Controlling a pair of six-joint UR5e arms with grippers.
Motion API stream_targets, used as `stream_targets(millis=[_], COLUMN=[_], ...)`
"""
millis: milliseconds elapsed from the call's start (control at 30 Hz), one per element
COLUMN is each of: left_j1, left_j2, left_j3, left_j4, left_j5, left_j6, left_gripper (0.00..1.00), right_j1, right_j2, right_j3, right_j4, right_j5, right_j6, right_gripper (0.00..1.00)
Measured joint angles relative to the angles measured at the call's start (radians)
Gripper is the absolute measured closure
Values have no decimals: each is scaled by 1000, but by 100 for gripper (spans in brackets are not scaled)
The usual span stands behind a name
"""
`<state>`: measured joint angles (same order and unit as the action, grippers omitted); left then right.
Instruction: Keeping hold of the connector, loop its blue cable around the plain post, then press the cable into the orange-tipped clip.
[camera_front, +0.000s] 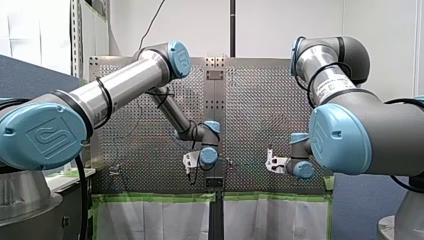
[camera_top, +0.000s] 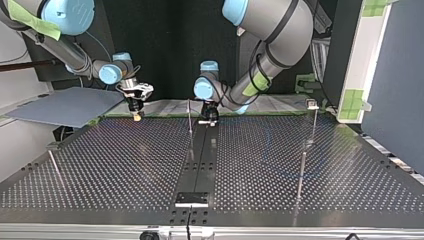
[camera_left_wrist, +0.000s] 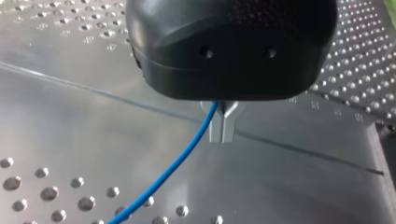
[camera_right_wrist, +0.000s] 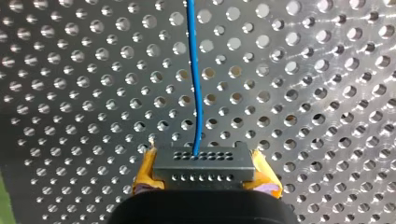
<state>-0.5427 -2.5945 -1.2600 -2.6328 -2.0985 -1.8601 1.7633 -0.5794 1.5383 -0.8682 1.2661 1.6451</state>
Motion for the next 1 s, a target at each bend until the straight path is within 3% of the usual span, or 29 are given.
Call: stream_targets(millis=[267, 700, 733, 767, 800, 833, 867, 900, 933, 967, 1000], left_j1=[12, 23, 23, 23, 24, 23, 23, 22, 21, 21, 20], left_j2=[0, 0, 0, 0, 0, 0, 0, 0, 0, 0, 0], left_j3=[4, 21, 21, 21, 21, 21, 21, 21, 21, 21, 21], left_j4=[0, -12, -12, -13, -13, -14, -14, -14, -15, -16, -19], left_j5=[0, 15, 17, 19, 19, 20, 21, 22, 22, 23, 23], left_j6=[12, 31, 32, 34, 36, 39, 42, 47, 51, 55, 61], left_gripper=[100, 100, 93, 79, 79, 69, 50, 50, 35, 11, 11], right_j1=[-1, -26, -28, -29, -30, -31, -31, -32, -32, -32, -32], right_j2=[0, 2, 1, 2, 2, 2, 2, 2, 2, 2, 2], right_j3=[-20, -24, -24, -24, -24, -24, -24, -24, -24, -23, -23], right_j4=[0, -1, -1, -1, -1, -1, 0, 0, 0, 0, 0], right_j5=[2, 10, 10, 10, 10, 10, 10, 10, 10, 10, 10], right_j6=[27, 43, 43, 44, 44, 44, 44, 44, 44, 44, 44], right_gripper=[100, 100, 100, 100, 100, 100, 100, 100, 100, 100, 100])
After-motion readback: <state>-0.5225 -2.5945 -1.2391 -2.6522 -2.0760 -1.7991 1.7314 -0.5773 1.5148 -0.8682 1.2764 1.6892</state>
